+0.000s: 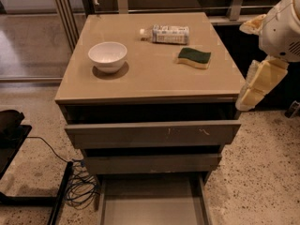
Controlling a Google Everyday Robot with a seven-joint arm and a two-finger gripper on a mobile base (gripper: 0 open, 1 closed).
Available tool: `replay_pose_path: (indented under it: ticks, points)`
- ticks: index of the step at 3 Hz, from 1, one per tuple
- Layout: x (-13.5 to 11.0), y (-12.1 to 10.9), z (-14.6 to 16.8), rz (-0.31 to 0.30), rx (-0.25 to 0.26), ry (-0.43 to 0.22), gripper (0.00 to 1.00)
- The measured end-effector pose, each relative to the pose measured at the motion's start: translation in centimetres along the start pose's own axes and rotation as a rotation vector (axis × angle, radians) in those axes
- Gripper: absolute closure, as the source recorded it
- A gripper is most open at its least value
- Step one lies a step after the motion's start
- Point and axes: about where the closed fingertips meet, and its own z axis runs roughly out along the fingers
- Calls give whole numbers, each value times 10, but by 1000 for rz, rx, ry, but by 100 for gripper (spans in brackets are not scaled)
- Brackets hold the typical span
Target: Place sponge into bottom drawer
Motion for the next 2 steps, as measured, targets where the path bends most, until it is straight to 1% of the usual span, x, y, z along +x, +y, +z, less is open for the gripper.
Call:
replay_pose_path:
  ticks: [1, 2]
  points:
    - [-4, -29, 20, 3, 7, 15, 0]
    - [-7, -59, 46, 17, -1, -2, 0]
